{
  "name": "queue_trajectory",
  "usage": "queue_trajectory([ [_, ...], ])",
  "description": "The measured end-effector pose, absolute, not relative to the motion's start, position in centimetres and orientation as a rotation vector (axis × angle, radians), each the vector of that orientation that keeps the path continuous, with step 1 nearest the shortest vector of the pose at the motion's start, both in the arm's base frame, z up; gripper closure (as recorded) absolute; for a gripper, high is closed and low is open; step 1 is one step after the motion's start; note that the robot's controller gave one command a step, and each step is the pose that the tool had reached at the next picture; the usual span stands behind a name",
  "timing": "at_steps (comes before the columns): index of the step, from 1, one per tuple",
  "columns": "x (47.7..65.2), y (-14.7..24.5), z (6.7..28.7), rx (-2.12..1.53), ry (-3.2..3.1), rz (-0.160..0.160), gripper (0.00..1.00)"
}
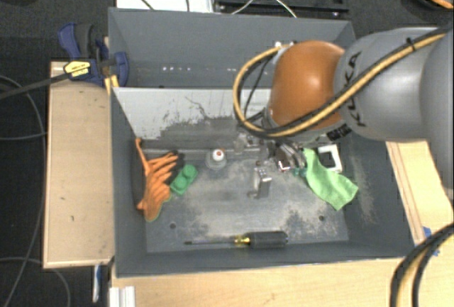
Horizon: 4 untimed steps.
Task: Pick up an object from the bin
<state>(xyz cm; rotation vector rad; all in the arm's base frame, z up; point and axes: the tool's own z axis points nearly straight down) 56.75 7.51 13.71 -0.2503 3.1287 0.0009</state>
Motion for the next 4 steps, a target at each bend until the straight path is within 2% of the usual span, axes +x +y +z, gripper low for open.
queue_trajectory([
  [1,59.0,1.8,7.5,-0.367,3.113,0.003,1.00],
  [2,59.0,1.9,7.5,-0.366,3.112,0.004,0.00],
  [3,59.0,1.9,7.5,-0.365,3.112,0.004,0.00],
  [4,58.8,-4.8,8.0,-0.576,3.075,0.002,0.00],
])
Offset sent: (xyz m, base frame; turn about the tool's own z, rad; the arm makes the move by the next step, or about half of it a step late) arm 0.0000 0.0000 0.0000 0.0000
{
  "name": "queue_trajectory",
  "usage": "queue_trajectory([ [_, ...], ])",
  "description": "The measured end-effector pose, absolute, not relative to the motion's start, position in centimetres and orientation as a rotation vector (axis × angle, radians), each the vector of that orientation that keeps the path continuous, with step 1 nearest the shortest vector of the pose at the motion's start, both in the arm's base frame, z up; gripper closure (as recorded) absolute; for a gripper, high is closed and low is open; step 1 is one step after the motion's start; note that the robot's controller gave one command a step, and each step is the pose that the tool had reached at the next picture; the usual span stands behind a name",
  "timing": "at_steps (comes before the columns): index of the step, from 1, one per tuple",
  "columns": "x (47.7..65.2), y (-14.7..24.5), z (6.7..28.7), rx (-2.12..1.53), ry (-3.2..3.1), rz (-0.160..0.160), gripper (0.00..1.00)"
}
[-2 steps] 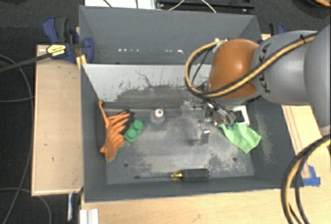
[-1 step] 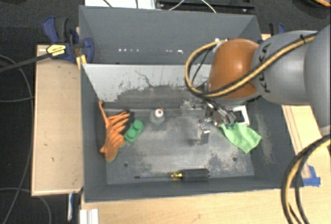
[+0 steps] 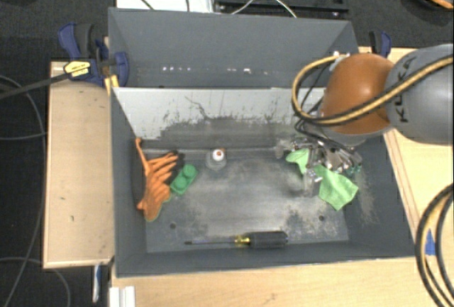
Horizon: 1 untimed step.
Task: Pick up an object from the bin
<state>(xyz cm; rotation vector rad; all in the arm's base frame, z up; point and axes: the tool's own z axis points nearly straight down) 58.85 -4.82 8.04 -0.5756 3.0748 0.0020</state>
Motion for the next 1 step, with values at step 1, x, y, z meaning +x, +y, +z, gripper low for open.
queue_trajectory([
  [1,55.64,-3.27,7.80,-0.608,3.073,0.004,0.00],
])
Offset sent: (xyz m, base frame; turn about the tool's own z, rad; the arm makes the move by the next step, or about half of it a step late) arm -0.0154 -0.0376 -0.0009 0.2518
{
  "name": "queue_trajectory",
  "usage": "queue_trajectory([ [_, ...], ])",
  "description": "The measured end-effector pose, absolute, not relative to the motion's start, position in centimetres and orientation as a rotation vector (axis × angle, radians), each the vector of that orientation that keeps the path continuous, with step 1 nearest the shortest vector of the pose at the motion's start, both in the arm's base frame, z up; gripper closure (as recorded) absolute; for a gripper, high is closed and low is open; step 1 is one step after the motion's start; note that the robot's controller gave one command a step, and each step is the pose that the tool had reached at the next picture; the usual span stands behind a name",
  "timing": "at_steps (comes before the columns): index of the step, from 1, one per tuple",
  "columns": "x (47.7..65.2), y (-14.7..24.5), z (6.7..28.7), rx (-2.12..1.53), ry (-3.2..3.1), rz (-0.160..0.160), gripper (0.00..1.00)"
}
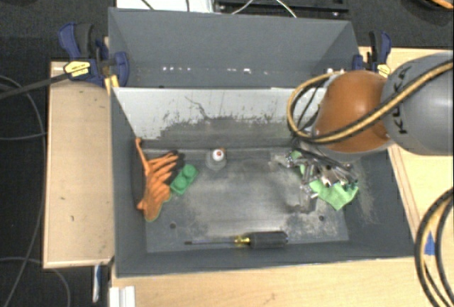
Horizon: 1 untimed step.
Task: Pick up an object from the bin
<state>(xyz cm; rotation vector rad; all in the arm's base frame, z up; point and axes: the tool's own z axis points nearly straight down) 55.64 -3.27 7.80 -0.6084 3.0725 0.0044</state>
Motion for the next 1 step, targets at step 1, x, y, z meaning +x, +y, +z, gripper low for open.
queue_trajectory([
  [1,57.36,-8.49,8.01,-0.181,3.118,0.005,0.00],
])
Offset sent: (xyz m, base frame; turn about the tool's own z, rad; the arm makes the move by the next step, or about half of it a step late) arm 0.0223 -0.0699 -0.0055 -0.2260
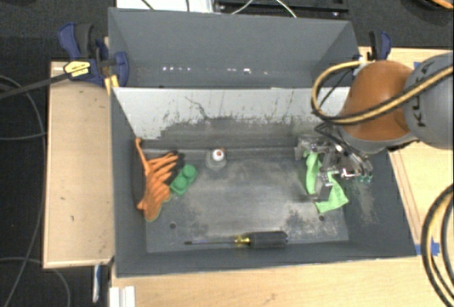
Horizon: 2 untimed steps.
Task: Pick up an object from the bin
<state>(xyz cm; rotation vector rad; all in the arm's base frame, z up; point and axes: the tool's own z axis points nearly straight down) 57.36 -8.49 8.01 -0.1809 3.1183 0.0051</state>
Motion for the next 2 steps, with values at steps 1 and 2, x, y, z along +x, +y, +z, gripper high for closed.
queue_trajectory([
  [1,57.99,-10.25,7.31,-0.946,2.978,0.001,1.00],
  [2,57.99,-10.21,7.33,-0.942,2.979,0.002,1.00],
])
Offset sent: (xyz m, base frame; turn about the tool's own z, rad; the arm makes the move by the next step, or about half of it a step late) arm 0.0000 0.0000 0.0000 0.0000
